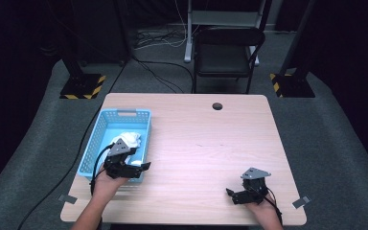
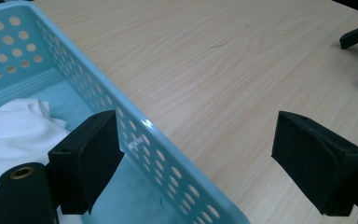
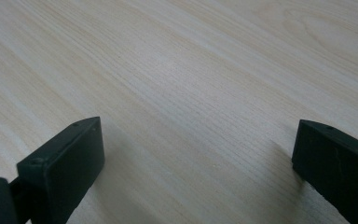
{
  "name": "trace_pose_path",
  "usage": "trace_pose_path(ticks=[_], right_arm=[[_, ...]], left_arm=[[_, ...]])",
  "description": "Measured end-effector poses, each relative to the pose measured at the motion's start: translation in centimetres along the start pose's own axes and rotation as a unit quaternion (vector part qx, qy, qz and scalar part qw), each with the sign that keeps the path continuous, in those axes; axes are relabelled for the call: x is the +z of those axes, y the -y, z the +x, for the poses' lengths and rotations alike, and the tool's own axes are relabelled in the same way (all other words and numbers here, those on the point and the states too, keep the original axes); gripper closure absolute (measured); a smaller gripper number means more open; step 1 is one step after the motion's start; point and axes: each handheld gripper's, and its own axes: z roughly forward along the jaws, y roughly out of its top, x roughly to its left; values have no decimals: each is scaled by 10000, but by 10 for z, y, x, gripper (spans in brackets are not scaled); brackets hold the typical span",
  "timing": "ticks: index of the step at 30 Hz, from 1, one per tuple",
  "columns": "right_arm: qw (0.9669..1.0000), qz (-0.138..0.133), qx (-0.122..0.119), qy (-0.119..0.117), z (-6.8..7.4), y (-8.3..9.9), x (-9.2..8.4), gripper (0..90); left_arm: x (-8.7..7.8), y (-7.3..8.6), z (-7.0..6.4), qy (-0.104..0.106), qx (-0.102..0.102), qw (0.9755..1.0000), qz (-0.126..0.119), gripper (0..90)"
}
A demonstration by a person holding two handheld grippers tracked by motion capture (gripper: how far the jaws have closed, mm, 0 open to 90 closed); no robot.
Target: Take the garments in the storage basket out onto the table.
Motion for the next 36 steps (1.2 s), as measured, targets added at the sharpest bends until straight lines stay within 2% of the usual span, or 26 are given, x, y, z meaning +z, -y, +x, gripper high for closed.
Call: trace_pose_path(ticks=[11, 36], right_arm=[[10000, -1, -1, 0, 0, 0, 0, 16], [10000, 0, -1, 0, 0, 0, 0, 17]], left_arm=[[-1, -3, 13, -99, -186, 9998, 12, 149], [2, -9, 33, -264, -249, 9992, 181, 152]])
